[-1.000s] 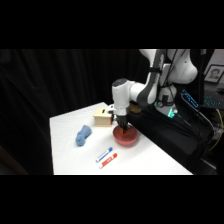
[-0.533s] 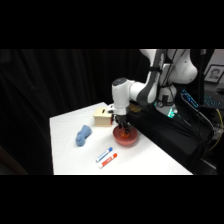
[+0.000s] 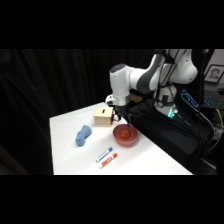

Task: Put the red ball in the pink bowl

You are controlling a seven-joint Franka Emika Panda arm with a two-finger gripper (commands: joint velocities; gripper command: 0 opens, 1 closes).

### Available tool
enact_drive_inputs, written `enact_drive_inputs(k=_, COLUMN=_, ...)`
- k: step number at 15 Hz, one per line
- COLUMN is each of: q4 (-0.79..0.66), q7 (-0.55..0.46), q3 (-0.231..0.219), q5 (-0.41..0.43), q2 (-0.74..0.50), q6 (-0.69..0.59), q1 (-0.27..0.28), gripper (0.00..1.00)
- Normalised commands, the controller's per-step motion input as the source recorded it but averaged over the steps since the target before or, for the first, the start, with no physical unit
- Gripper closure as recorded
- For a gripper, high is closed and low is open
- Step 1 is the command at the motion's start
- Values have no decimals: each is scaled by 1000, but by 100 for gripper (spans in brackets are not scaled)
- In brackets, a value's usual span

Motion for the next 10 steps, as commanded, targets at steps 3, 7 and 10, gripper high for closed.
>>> enact_drive_inputs(k=3, q4=200, q7=-75, q3=8, q5=35, q2=-281, q6=-419, q1=-24, gripper=0)
enact_drive_inputs(k=7, q4=236, q7=-2, q3=-2, q5=14, q2=-176, q6=-360, q1=-31, gripper=0)
enact_drive_inputs(k=10, q4=221, q7=73, q3=7, q5=-5, q2=-131, q6=-305, q1=-26, gripper=0)
